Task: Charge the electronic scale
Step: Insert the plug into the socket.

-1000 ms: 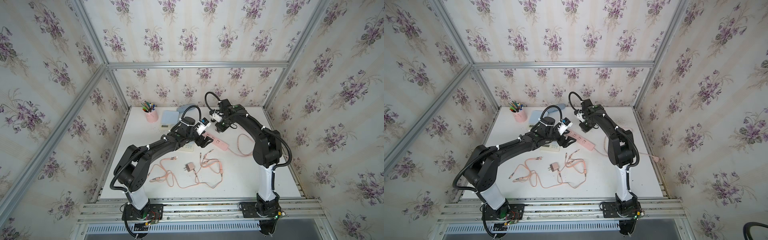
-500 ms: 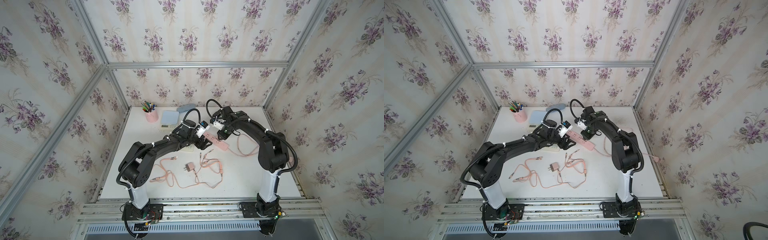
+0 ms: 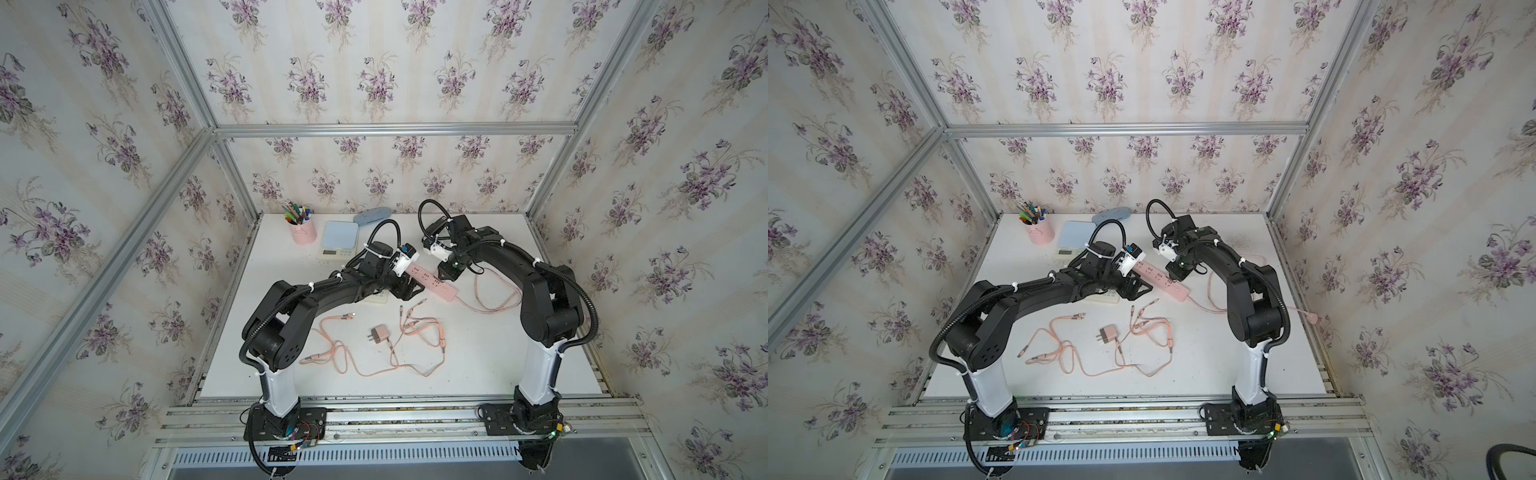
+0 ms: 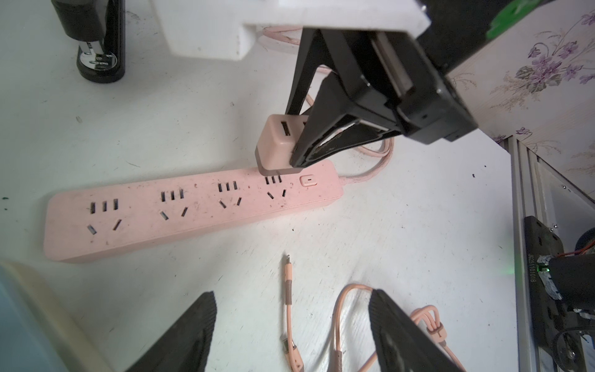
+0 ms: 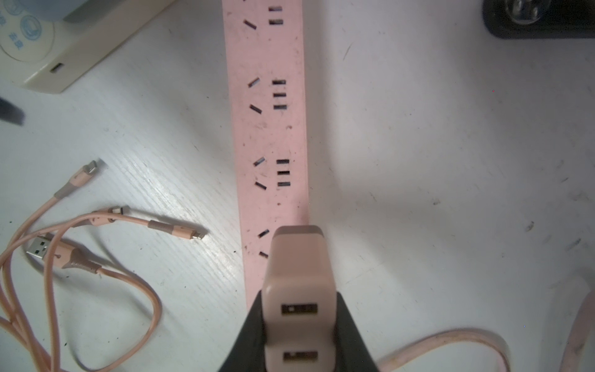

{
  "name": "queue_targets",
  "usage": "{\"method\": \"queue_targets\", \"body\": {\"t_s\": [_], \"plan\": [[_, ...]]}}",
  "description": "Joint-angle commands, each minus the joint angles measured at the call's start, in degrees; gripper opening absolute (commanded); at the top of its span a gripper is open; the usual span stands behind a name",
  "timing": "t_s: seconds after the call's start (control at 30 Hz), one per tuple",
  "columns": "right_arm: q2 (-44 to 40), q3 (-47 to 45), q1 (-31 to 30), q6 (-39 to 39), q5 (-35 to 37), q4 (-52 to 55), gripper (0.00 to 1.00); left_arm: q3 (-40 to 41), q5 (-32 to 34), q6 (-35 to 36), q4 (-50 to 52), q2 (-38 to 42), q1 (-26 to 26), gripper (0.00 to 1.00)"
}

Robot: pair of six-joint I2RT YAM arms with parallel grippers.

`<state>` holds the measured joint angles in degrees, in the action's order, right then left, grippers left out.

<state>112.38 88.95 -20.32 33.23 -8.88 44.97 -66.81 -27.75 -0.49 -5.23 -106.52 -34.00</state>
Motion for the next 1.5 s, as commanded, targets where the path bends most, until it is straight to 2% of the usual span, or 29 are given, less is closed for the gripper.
{"method": "queue_targets", "body": {"t_s": [0.0,0.77,1.0,1.23,1.47], "plan": [[0.31,0.06,-0.41,1.53,-2.44,0.56,0.0,-0.17,-0.98,-0.68,-1.36,-0.14,0.07,0.76],[-2.89,-4.71,-0.6,3.86,2.29,-0.19,0.0,-0.34,-1.07,-0.34,-0.83,-0.55,0.15,0.75],[-2.69,-4.3,-0.6,3.86,1.59,0.69,0.0,0.1,-0.91,-0.13,-0.48,-0.29,0.17,0.75],[2.24,-3.17,-1.98,3.34,2.73,1.37,0.0,0.01,-1.18,-0.7,-0.48,-0.66,0.16,0.74],[7.88,-6.56,-3.17,1.62,3.88,-1.03,0.0,0.95,-0.53,-0.46,-0.24,0.0,0.16,0.74]]}}
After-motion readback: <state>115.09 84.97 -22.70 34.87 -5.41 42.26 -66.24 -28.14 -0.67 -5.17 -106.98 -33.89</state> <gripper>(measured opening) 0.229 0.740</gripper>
